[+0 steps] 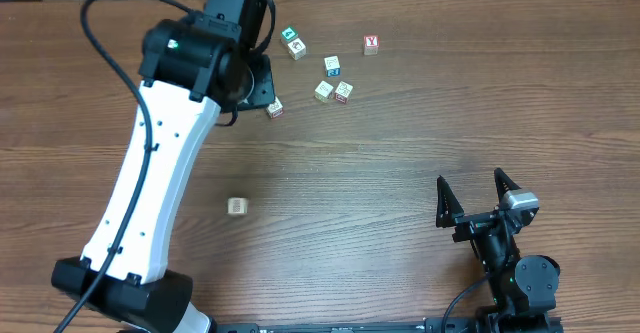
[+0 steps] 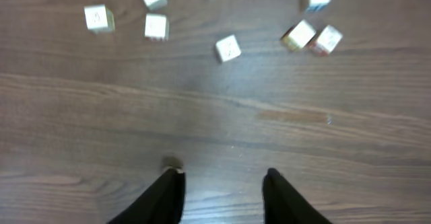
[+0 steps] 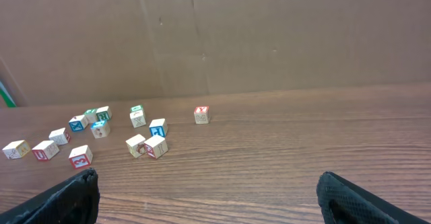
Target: Form a horizontal line
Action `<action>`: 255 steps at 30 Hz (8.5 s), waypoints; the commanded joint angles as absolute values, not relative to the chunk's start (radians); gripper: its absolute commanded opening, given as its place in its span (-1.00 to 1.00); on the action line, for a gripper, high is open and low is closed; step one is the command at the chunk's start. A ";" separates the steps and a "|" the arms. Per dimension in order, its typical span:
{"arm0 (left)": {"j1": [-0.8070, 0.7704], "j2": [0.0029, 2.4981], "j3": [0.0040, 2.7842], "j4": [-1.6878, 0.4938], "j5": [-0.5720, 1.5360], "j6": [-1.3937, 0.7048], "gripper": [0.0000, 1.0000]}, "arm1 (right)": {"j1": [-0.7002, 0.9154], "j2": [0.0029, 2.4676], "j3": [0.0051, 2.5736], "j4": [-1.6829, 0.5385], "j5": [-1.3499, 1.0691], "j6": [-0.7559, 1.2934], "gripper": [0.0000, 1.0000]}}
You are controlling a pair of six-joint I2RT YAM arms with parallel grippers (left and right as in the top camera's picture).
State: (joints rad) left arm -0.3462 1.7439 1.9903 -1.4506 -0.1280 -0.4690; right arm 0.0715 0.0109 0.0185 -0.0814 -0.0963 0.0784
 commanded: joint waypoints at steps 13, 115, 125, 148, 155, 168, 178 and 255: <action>-0.341 1.741 1.480 -1.428 -0.130 -0.615 0.36 | 0.064 0.003 0.008 -0.078 -0.083 0.077 1.00; -0.329 1.741 1.131 -0.659 0.121 -0.448 -0.61 | 0.064 0.003 0.008 -0.078 -0.083 0.077 1.00; -0.441 1.741 1.327 -0.787 0.006 -0.441 -0.58 | 0.064 0.003 0.008 -0.078 -0.083 0.077 1.00; -0.529 1.909 1.340 -0.812 -0.167 -0.521 -0.63 | 0.064 0.003 0.008 -0.078 -0.083 0.077 1.00; -0.529 1.909 1.335 -0.818 -0.192 -0.521 -0.64 | 0.064 0.003 0.008 -0.078 -0.083 0.077 1.00; -0.529 1.909 1.318 -0.815 -0.204 -0.548 -0.68 | 0.064 0.003 0.008 -0.078 -0.083 0.077 1.00; -0.531 1.909 1.268 -0.809 -0.138 -0.603 -0.70 | 0.064 0.003 0.008 -0.078 -0.083 0.077 1.00; -0.426 1.909 1.566 -0.883 -0.115 -0.466 0.24 | 0.064 0.003 0.008 -0.078 -0.083 0.077 1.00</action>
State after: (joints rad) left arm -0.4778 1.9148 1.3869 -0.8524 -0.1085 -0.5144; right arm 0.0715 0.0109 0.0185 -0.0818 -0.0963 0.0784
